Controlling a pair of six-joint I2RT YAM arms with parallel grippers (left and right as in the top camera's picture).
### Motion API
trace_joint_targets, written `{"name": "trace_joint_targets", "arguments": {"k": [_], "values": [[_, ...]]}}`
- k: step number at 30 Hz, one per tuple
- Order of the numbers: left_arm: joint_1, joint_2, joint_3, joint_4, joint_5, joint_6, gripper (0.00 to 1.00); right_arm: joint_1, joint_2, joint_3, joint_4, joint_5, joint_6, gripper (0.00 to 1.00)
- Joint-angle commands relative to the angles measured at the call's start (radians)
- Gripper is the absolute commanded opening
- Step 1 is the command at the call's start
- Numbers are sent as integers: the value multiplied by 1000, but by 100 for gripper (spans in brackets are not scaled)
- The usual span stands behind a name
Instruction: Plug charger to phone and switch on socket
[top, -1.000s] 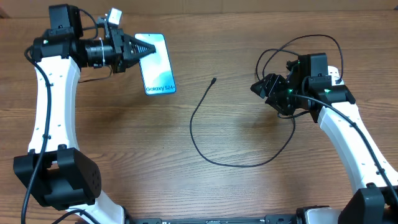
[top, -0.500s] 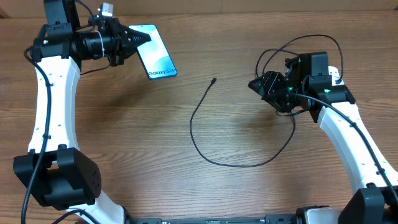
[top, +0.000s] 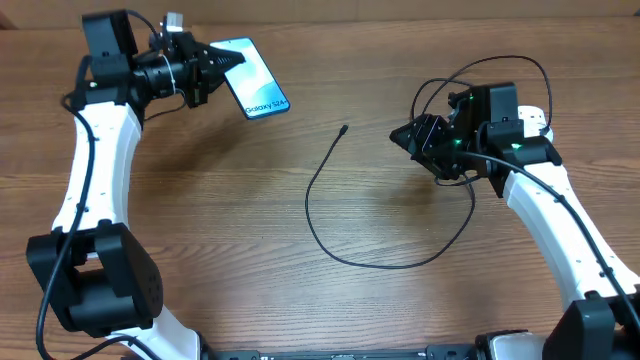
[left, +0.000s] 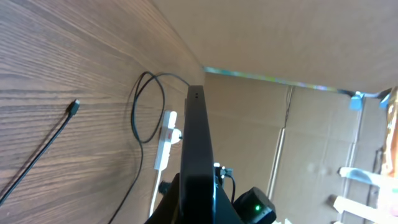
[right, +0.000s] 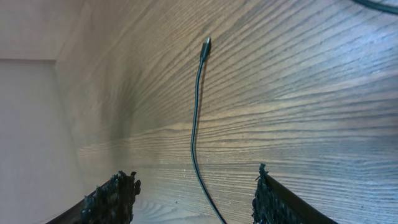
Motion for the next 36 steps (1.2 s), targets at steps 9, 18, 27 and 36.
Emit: {"name": "trace_joint_targets", "arguments": {"k": [9,18,27,36], "values": [[22,-21,-155,106,207,-30,4,10,103,6,106,-59,49,62],[22,-21,-155,106,231,9,4,95,197,6,248,-58,152,59],[19,-21,-155,105,230,23,4,166,344,63,380,31,228,54],[19,-21,-155,102,229,23,4,178,506,231,330,33,224,53]]}}
